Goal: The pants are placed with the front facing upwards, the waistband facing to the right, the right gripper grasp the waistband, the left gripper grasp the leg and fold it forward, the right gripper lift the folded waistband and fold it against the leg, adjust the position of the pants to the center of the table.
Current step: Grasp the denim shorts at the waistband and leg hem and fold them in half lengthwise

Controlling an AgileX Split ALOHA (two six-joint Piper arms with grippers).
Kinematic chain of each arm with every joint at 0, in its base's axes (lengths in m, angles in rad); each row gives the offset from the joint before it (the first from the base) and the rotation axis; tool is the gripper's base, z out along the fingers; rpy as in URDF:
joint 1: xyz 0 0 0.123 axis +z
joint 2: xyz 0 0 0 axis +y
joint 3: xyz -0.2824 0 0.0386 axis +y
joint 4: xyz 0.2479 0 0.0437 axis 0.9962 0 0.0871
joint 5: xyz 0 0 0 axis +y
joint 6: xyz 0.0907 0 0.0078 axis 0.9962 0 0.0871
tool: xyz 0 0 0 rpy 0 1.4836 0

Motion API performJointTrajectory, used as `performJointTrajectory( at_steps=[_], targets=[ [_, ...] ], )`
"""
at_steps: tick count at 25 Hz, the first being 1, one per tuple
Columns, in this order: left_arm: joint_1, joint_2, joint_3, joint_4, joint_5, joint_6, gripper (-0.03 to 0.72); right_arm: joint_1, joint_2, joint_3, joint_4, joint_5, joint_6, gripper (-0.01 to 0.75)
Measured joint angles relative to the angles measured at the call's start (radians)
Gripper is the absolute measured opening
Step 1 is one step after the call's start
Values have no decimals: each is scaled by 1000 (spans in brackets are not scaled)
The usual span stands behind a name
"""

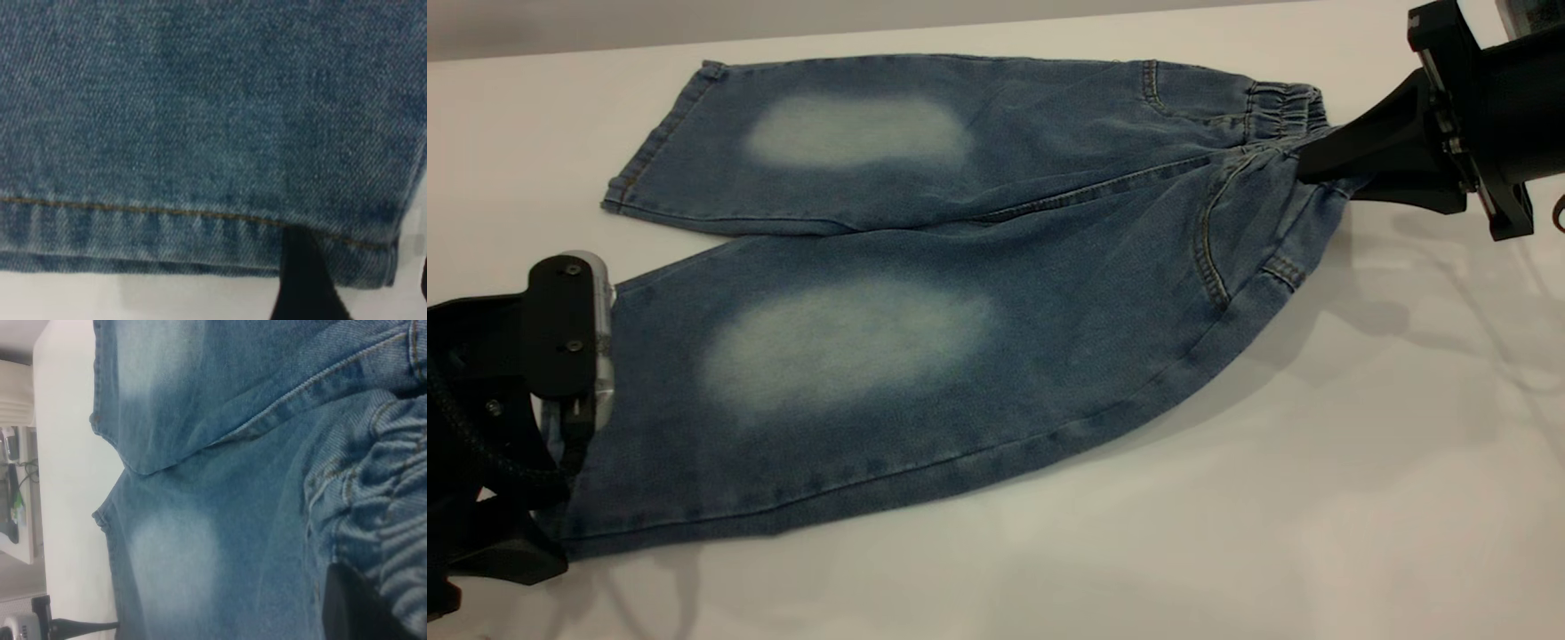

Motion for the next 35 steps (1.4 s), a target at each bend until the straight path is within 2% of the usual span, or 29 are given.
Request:
performJointTrajectory(
  at_steps=[14,24,35],
  targets=[
    [0,-1,1,-1,-4,22,347,0,0,0,0,1,0,41],
    [0,-1,2,4,9,28,251,0,0,0,1,5,0,41],
    [0,-1,2,6,16,28,263,0,0,0,1,7,0,41]
  ],
)
